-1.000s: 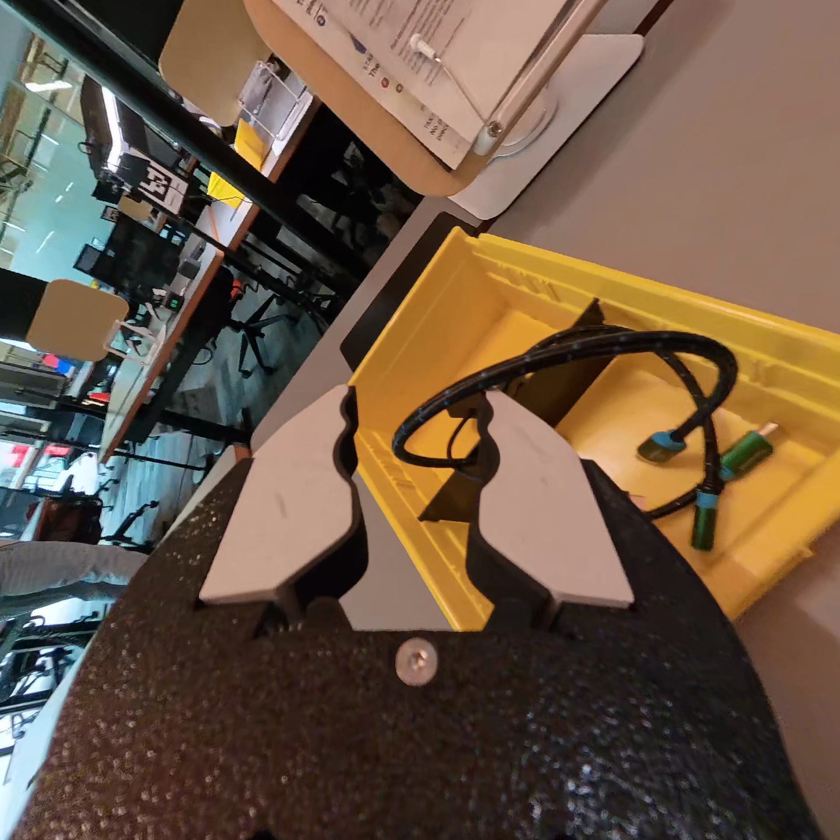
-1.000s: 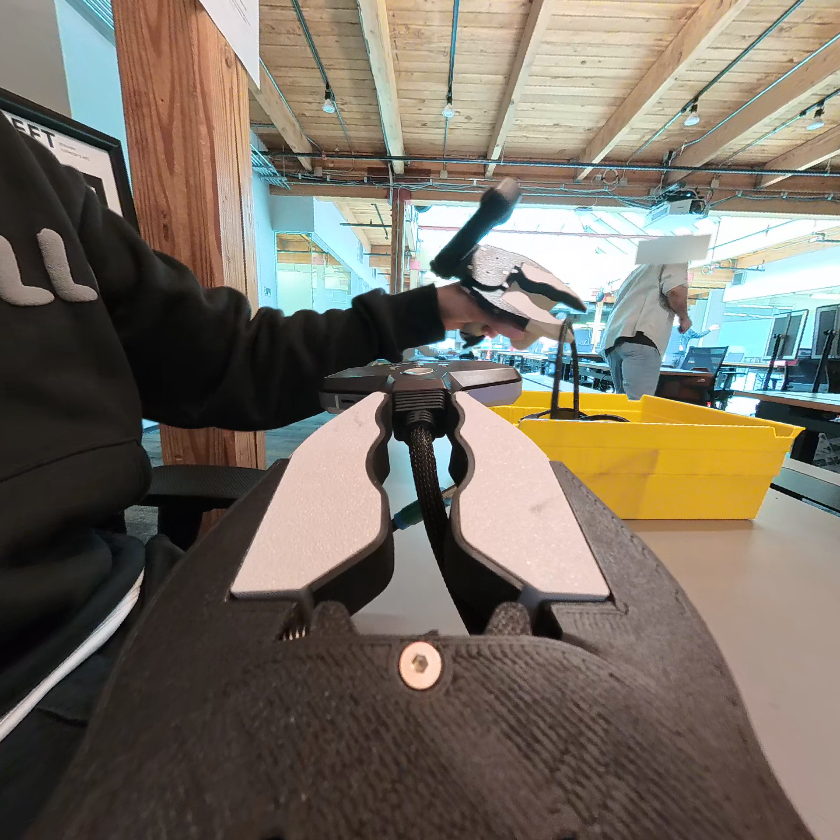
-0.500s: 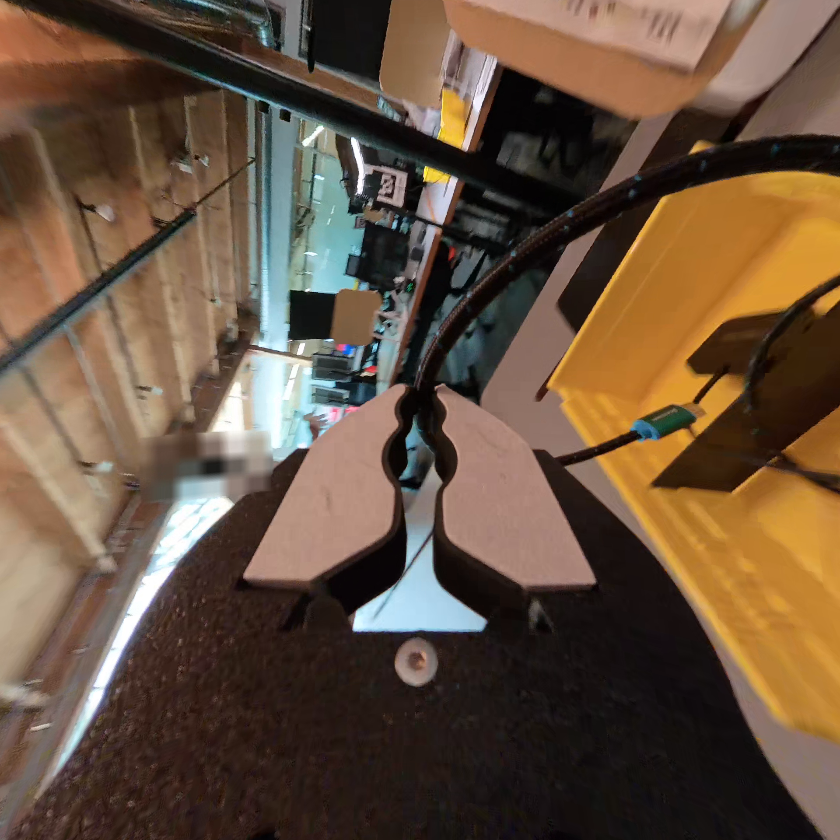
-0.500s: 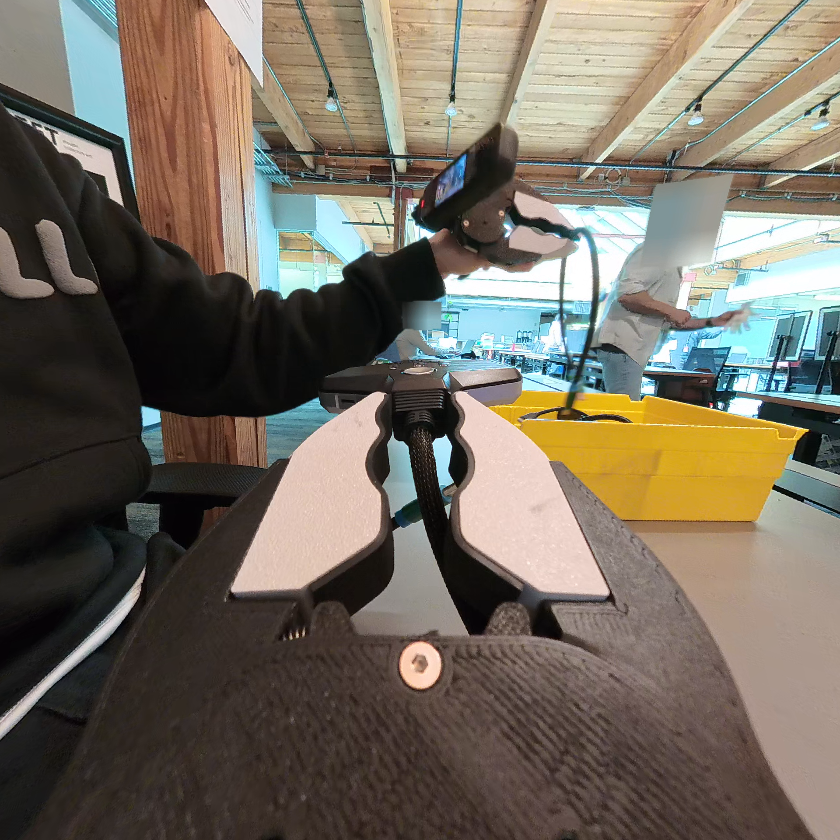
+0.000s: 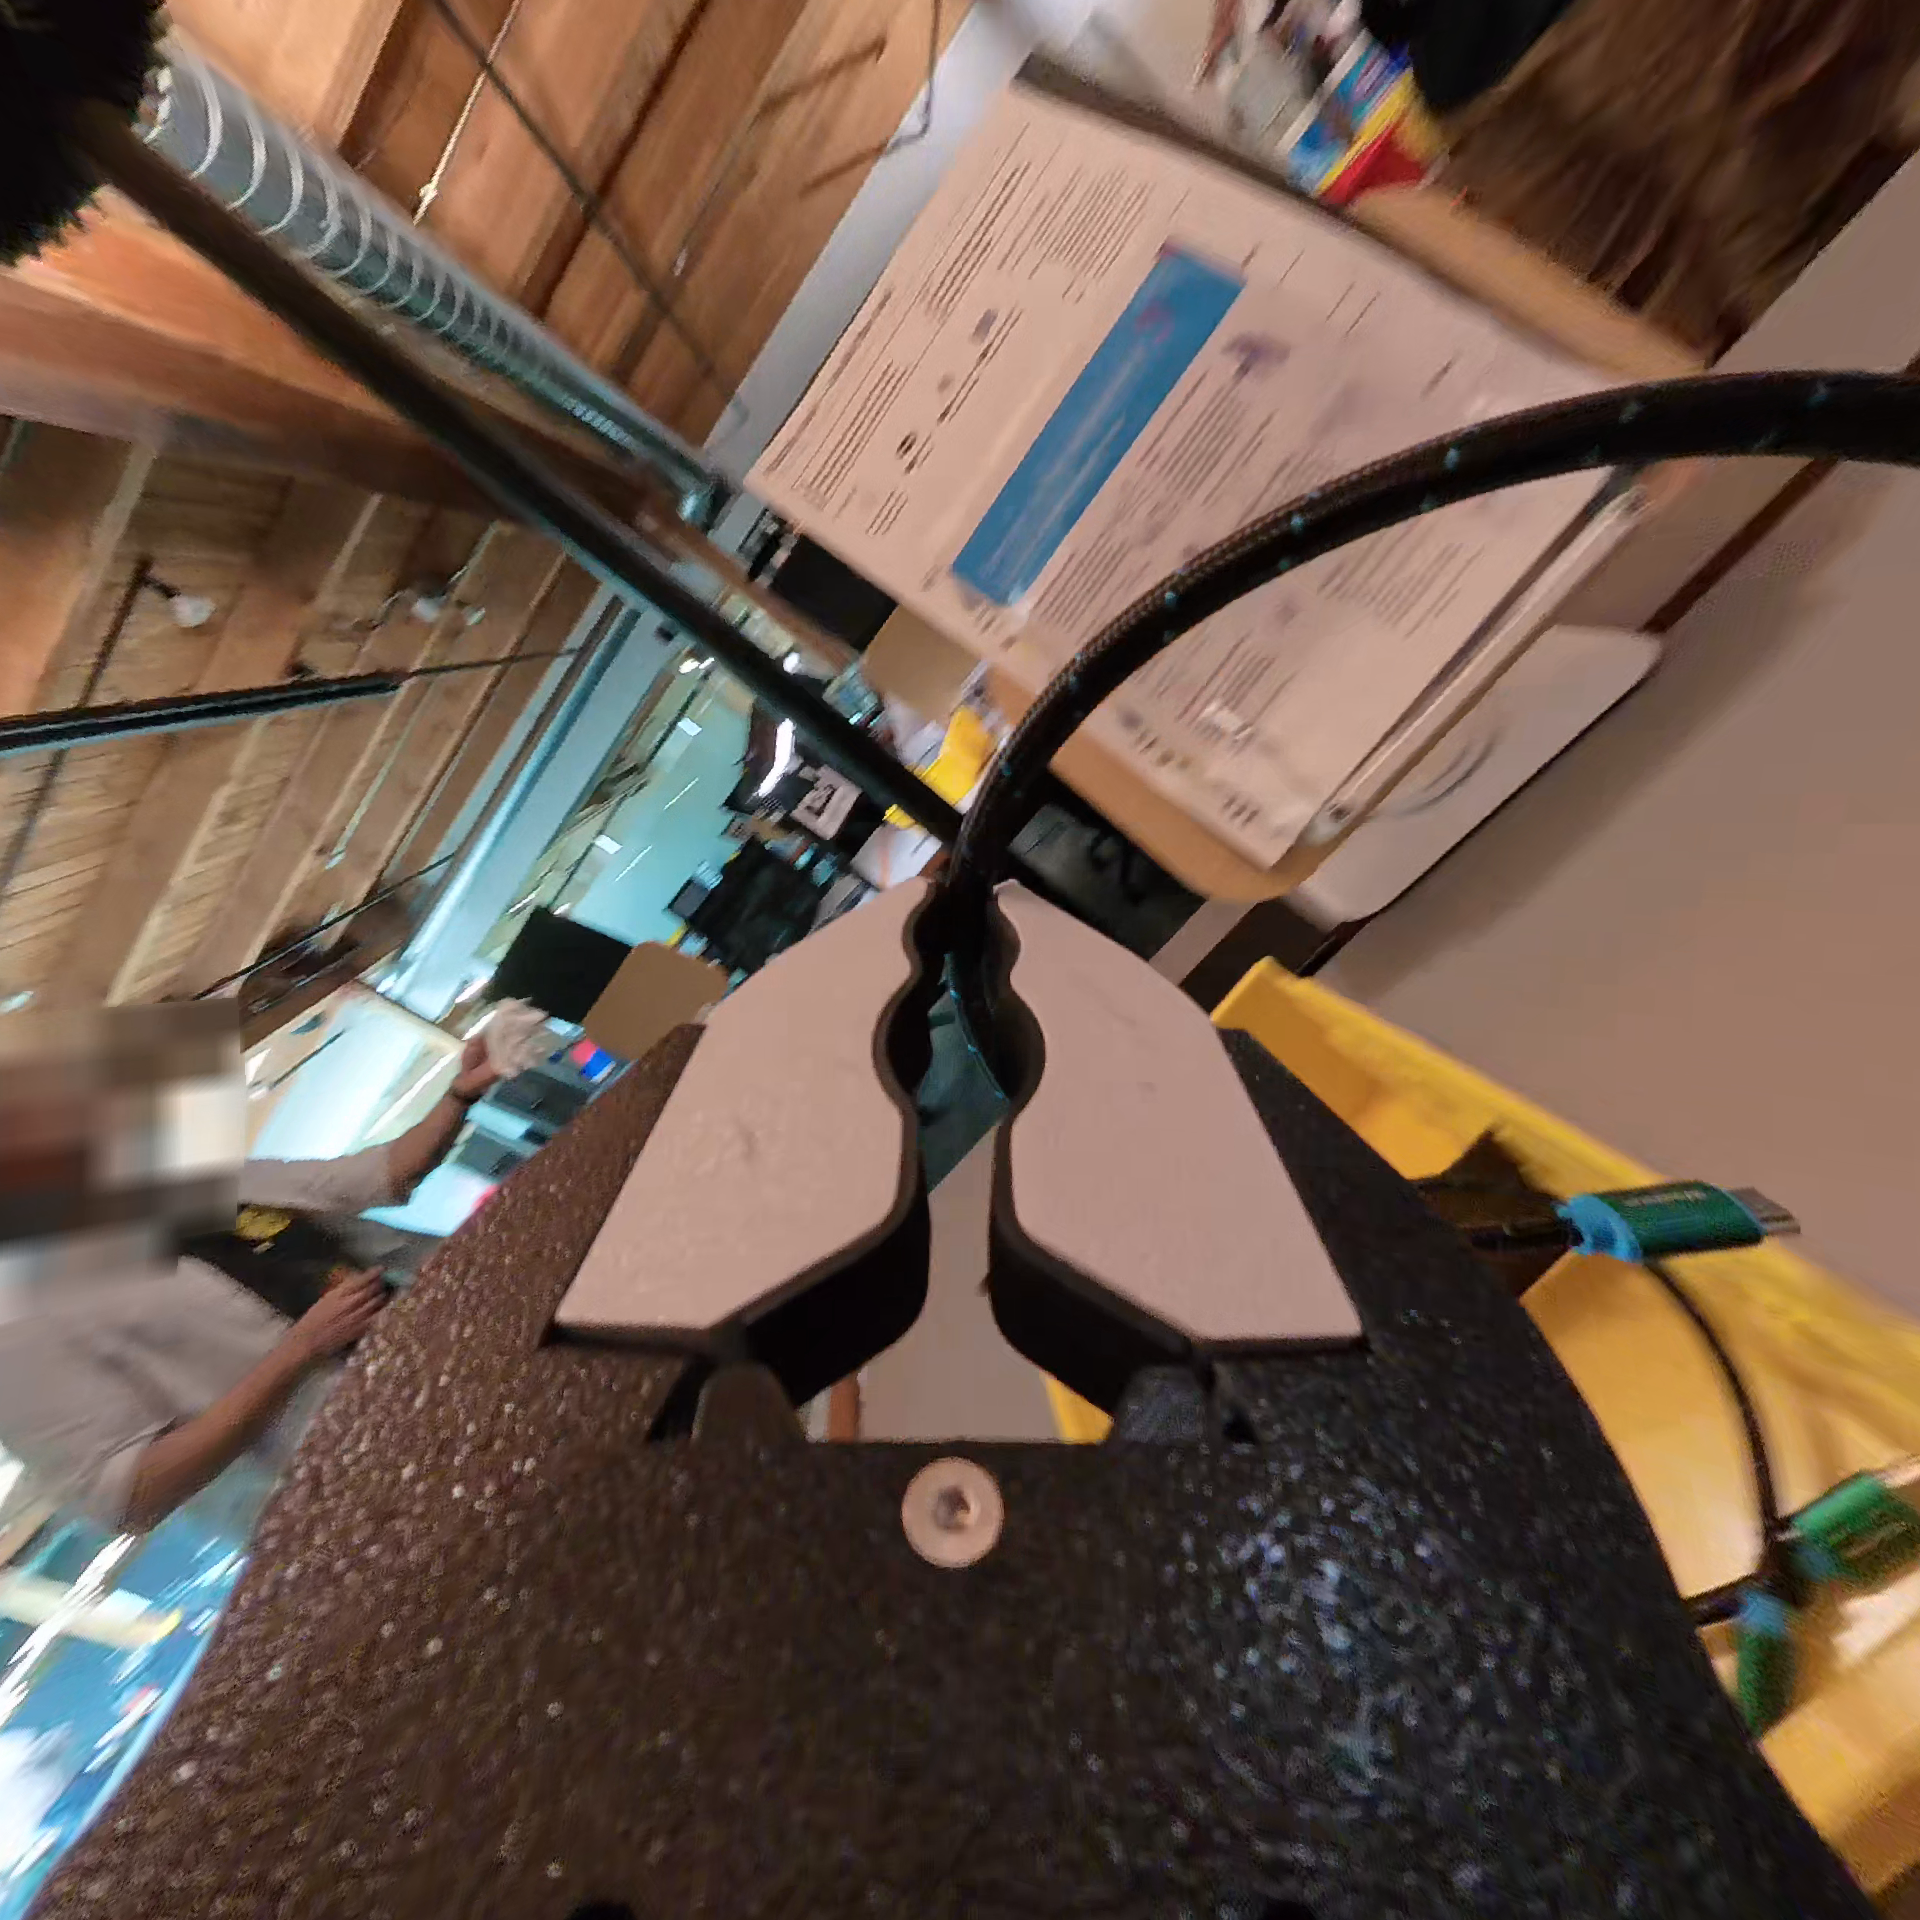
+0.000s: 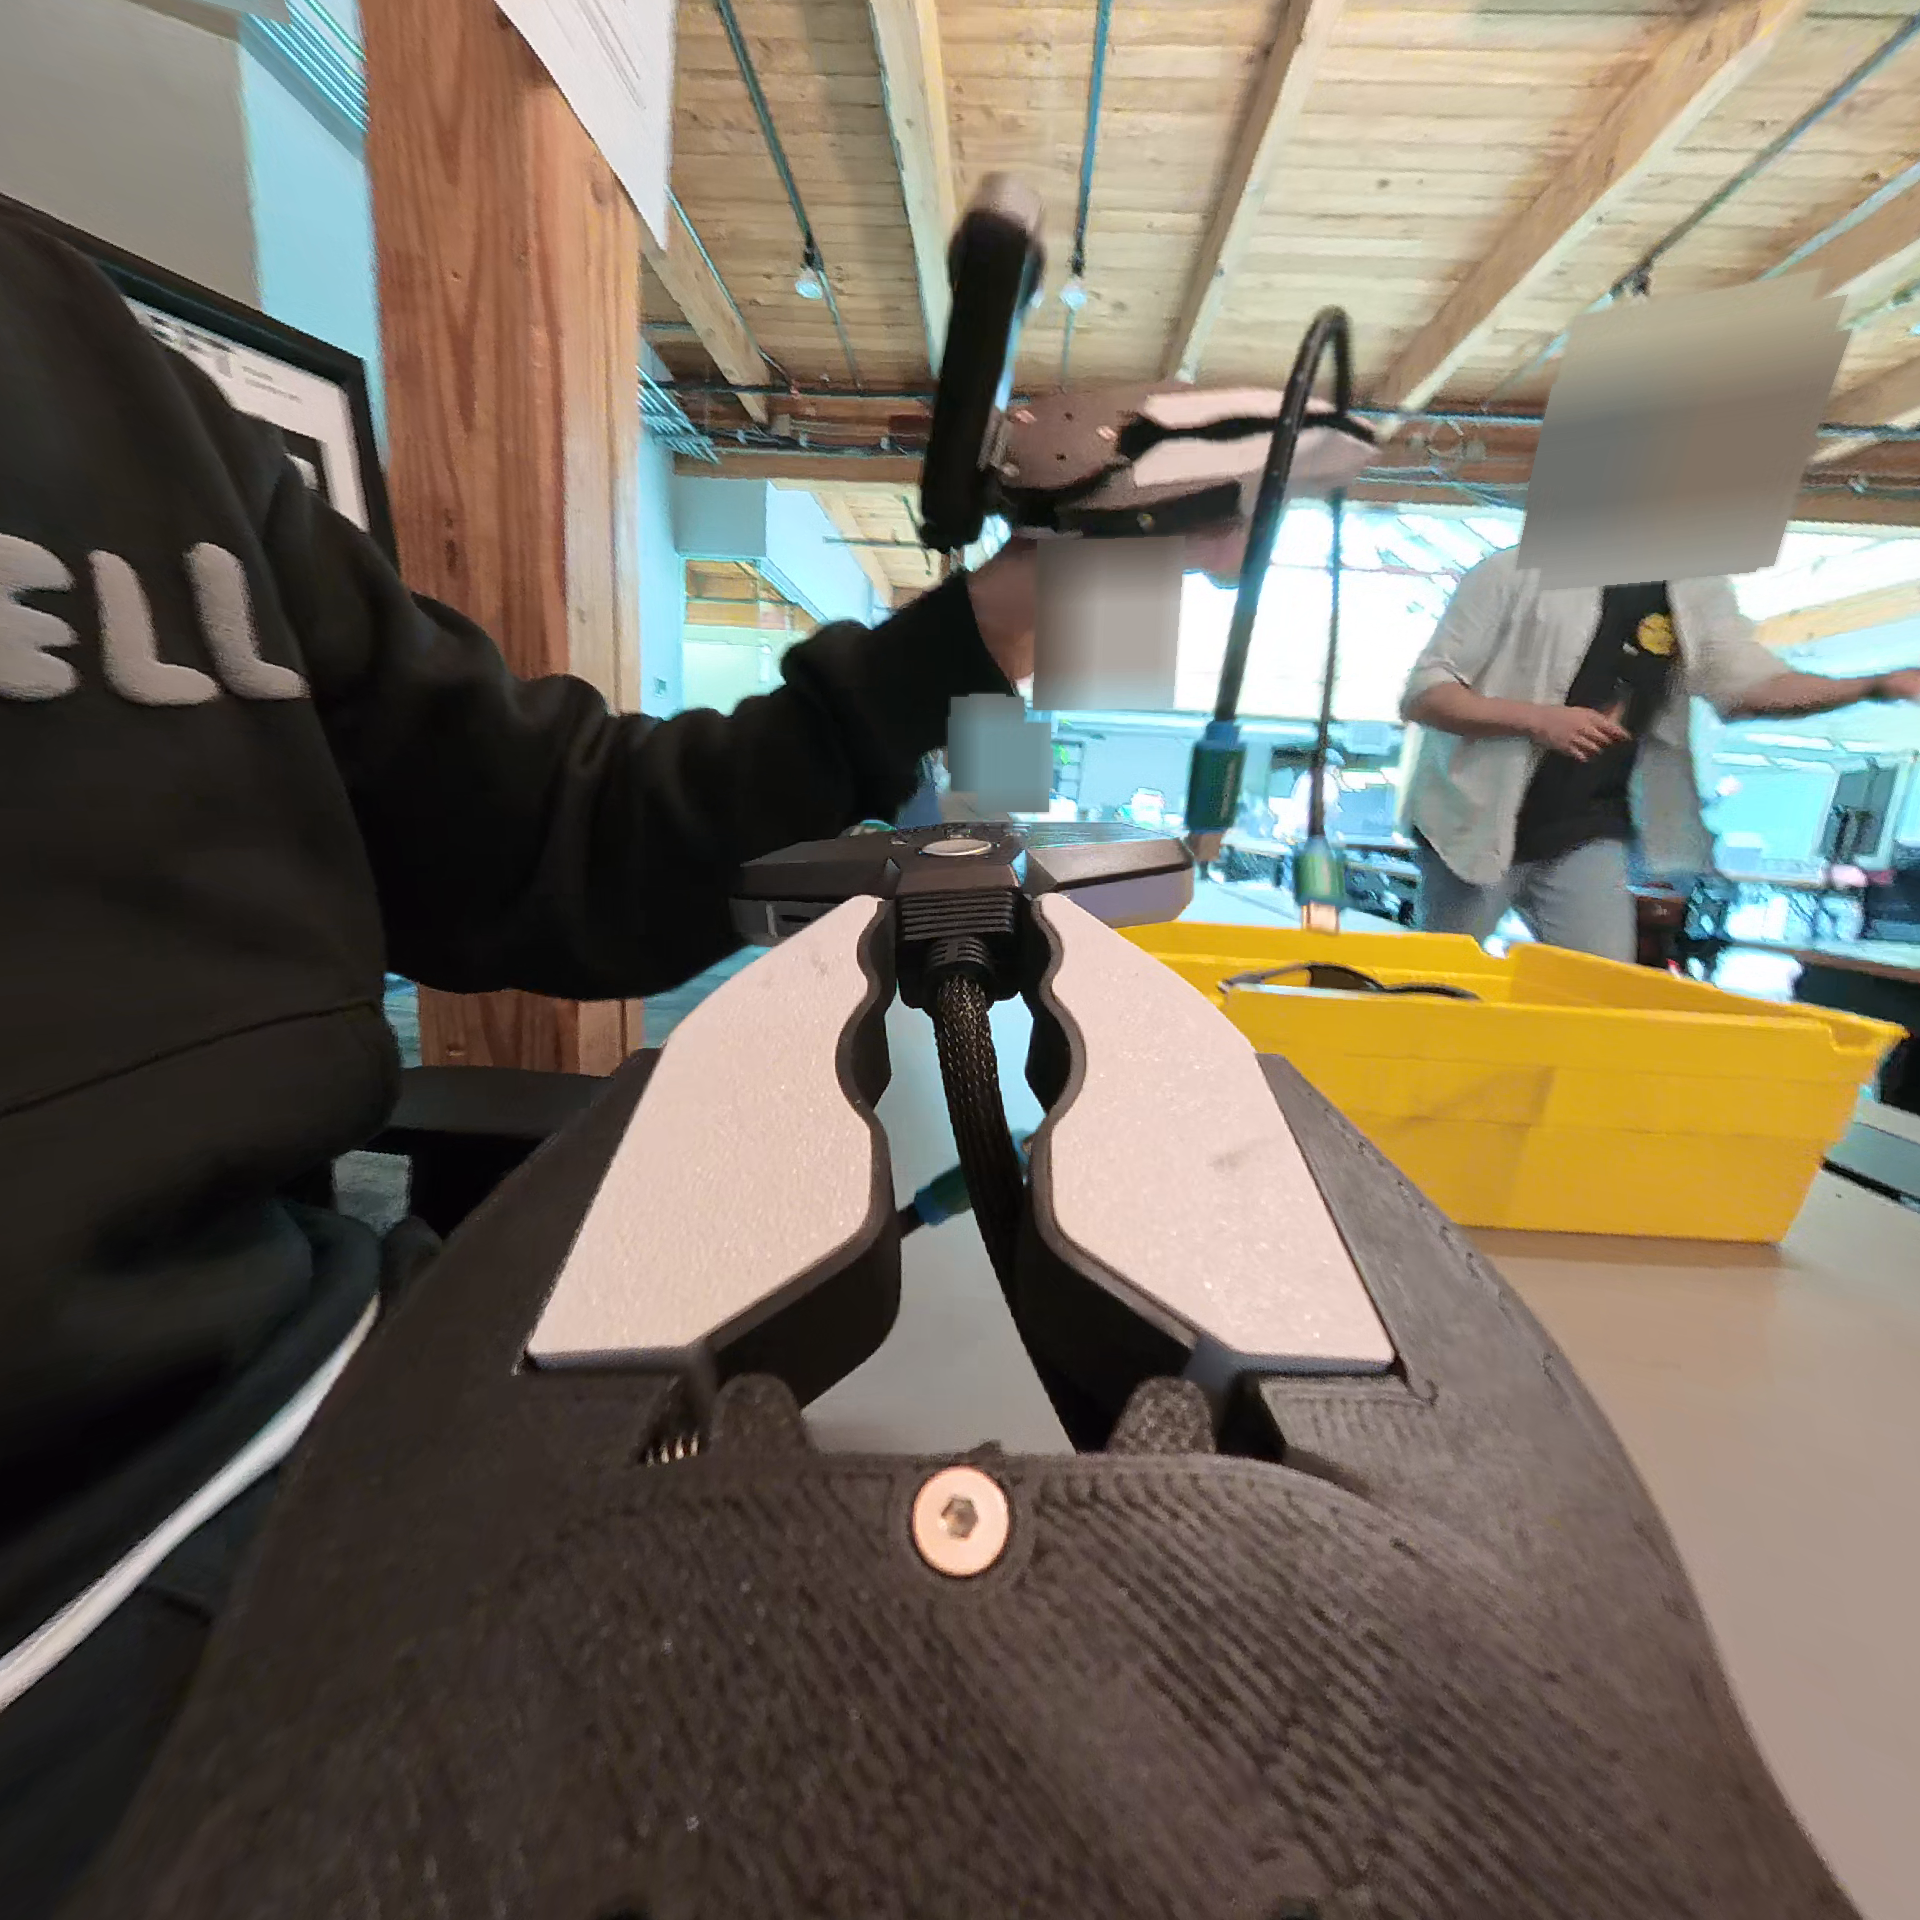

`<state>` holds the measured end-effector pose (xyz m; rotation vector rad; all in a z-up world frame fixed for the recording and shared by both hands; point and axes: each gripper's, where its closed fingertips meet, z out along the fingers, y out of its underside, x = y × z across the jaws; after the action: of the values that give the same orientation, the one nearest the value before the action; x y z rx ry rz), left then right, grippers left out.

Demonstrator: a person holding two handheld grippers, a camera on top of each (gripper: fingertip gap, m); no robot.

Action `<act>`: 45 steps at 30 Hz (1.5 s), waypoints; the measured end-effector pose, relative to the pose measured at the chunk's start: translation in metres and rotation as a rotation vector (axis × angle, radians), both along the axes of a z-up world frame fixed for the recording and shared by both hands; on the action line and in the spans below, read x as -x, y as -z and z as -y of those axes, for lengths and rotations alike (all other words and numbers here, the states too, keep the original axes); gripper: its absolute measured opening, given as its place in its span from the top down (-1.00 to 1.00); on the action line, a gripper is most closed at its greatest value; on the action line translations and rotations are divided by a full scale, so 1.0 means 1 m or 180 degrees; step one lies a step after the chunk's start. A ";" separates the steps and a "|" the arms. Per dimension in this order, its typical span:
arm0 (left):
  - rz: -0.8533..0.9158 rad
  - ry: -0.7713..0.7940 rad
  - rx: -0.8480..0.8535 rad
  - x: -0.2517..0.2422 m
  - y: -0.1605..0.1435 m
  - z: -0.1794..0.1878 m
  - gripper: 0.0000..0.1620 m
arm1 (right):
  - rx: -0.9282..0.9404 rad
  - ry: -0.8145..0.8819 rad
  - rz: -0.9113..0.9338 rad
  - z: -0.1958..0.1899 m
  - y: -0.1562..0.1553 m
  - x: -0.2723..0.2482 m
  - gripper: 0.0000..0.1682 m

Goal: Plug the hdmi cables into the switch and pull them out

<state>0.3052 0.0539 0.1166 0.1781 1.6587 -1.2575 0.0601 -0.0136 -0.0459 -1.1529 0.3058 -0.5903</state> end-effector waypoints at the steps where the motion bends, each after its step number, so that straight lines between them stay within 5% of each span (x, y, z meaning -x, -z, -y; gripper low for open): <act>1: -0.0039 0.0109 0.0007 0.009 0.003 0.010 0.93 | -0.0020 -0.0049 0.0049 0.000 -0.002 0.004 0.73; 13: 0.0301 0.0824 -0.0066 0.082 0.055 0.112 0.92 | 0.0006 -0.0007 0.0210 0.017 -0.007 0.033 0.73; 19: 0.0215 0.1330 -0.0345 0.116 0.139 0.075 0.91 | 0.0029 0.0042 0.0263 0.033 -0.008 0.057 0.73; 27: -0.0739 0.0893 -0.0922 0.128 0.247 -0.011 0.89 | 0.0169 -0.0130 0.0226 0.029 -0.004 0.066 0.73; 30: -0.1064 0.0782 -0.1441 0.134 0.287 -0.035 0.67 | 0.0147 -0.0158 0.0240 0.036 -0.005 0.074 0.73; 32: -0.1235 0.0643 -0.1473 0.131 0.292 -0.045 0.76 | 0.0125 -0.0194 0.0245 0.041 -0.006 0.080 0.73; 35: -0.1733 0.0747 -0.1584 0.137 0.292 -0.058 0.48 | 0.0141 -0.0192 0.0228 0.044 -0.005 0.084 0.73; 39: -0.2199 0.0810 -0.1117 0.138 0.264 -0.050 0.44 | 0.0198 -0.0145 0.0183 0.041 -0.001 0.090 0.73; 45: -0.1644 0.0937 -0.1442 0.157 0.248 0.018 0.49 | 0.0203 -0.0170 0.0183 0.042 0.001 0.093 0.73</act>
<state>0.1480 0.0360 -0.1317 0.4108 2.4291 -1.1817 -0.0332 -0.0551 -0.0473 -1.1995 0.2076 -0.5886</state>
